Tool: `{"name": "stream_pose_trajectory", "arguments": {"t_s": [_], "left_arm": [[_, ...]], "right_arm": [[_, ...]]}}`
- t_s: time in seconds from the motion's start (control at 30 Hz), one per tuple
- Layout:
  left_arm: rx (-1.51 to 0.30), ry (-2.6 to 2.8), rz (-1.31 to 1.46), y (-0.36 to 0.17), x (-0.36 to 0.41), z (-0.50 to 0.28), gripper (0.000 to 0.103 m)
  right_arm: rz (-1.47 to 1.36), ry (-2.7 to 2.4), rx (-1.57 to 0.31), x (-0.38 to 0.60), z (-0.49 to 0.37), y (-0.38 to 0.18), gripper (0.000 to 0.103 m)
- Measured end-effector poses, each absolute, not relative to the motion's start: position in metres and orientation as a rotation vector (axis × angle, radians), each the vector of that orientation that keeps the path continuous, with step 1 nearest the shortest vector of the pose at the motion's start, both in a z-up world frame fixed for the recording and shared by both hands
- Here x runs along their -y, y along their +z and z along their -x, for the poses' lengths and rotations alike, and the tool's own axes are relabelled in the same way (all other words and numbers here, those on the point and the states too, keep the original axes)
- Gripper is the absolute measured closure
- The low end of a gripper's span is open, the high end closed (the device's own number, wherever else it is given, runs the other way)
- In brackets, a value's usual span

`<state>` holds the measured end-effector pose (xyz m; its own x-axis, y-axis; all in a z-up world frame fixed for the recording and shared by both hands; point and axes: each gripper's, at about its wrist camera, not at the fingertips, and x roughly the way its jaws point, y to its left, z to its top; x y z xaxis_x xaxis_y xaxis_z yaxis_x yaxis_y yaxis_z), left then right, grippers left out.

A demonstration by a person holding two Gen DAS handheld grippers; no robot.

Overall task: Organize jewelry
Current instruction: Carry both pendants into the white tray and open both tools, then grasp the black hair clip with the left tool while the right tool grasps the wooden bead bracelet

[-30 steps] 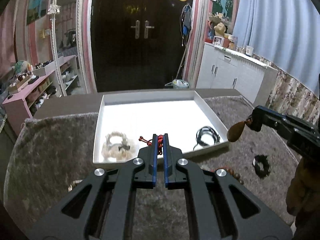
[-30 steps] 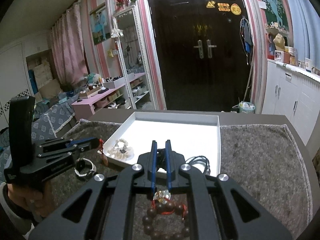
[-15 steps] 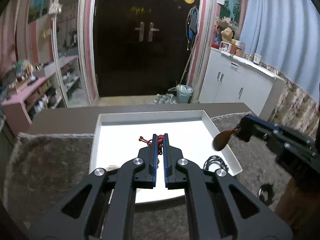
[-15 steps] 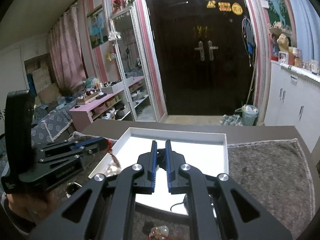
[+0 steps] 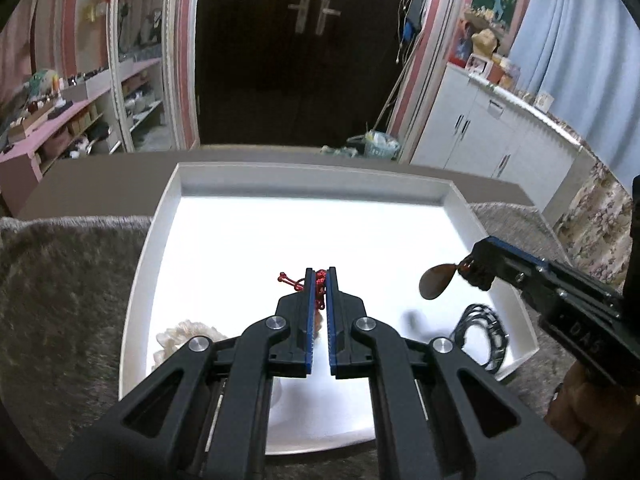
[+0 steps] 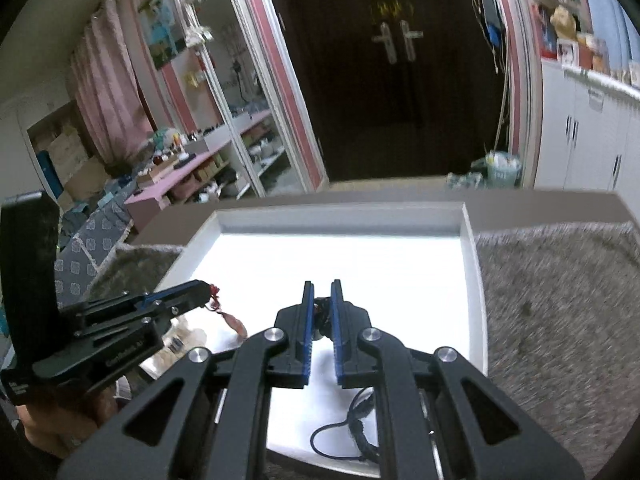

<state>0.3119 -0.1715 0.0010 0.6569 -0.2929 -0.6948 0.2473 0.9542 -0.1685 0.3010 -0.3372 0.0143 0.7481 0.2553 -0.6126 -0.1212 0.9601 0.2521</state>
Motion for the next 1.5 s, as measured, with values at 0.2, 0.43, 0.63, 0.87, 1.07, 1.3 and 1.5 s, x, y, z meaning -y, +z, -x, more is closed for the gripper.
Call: {"name": "stream_pose_trajectory", "arguments": {"t_s": [0.2, 0.43, 0.63, 0.87, 1.07, 1.3, 1.5], "left_arm": [[-0.854, -0.291, 0.028, -0.016, 0.18, -0.319, 0.101], [-0.896, -0.29, -0.007, -0.027, 0.191, -0.32, 0.101], [-0.914, -0.284, -0.021, -0.031, 0.194, -0.322, 0.099], [-0.841, -0.268, 0.008, 0.002, 0.182, -0.314, 0.083], [-0.764, -0.28, -0.029, 0.043, 0.155, -0.276, 0.075], [-0.661, -0.155, 0.004, 0.054, 0.057, -0.193, 0.06], [-0.682, -0.099, 0.034, 0.013, 0.026, -0.138, 0.052]], "right_arm": [[-0.192, 0.205, -0.789, 0.333, -0.309, -0.013, 0.096], [-0.17, 0.19, -0.86, 0.332, -0.311, -0.03, 0.096], [-0.194, 0.175, -0.839, 0.34, -0.309, -0.025, 0.092], [-0.2, 0.147, -0.727, 0.353, -0.289, 0.023, 0.083], [-0.106, 0.128, -0.653, 0.371, -0.234, 0.064, 0.067], [-0.102, -0.006, -0.609, 0.445, -0.133, 0.069, 0.065], [-0.212, -0.066, -0.67, 0.47, -0.079, 0.024, 0.065]]}}
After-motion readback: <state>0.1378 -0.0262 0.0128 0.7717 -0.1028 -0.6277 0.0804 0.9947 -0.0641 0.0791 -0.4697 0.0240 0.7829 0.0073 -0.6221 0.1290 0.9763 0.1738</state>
